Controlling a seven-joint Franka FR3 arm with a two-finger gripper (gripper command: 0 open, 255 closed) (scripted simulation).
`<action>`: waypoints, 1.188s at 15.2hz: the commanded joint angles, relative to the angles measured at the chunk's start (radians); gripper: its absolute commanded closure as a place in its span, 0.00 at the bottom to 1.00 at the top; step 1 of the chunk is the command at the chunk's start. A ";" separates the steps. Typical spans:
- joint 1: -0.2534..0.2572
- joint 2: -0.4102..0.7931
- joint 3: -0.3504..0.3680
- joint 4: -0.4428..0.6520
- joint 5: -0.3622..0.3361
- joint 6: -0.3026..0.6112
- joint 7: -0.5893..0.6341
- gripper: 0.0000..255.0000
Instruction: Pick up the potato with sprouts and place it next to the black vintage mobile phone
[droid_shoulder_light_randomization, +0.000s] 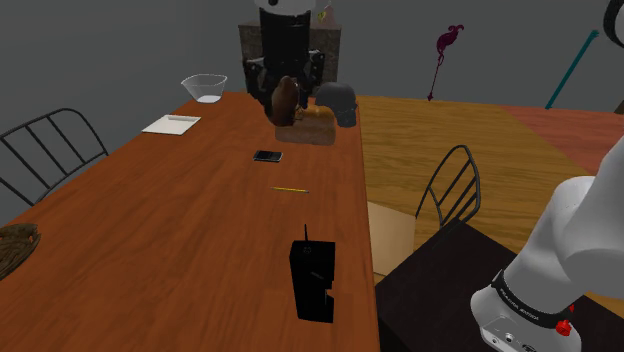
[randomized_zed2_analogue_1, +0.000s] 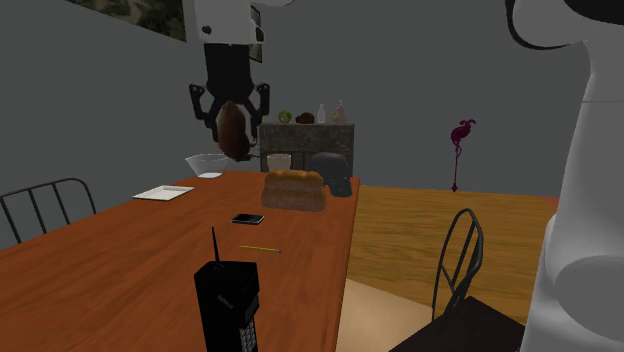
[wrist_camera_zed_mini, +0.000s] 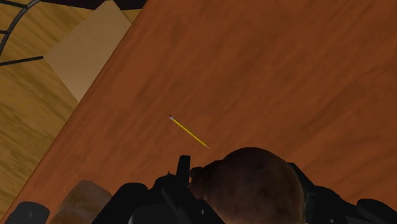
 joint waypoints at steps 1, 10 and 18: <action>0.024 -0.004 0.025 -0.002 -0.002 -0.008 0.050 1.00; 0.145 0.079 0.141 0.096 -0.052 -0.071 0.280 1.00; 0.305 0.246 0.227 0.292 -0.153 -0.166 0.493 1.00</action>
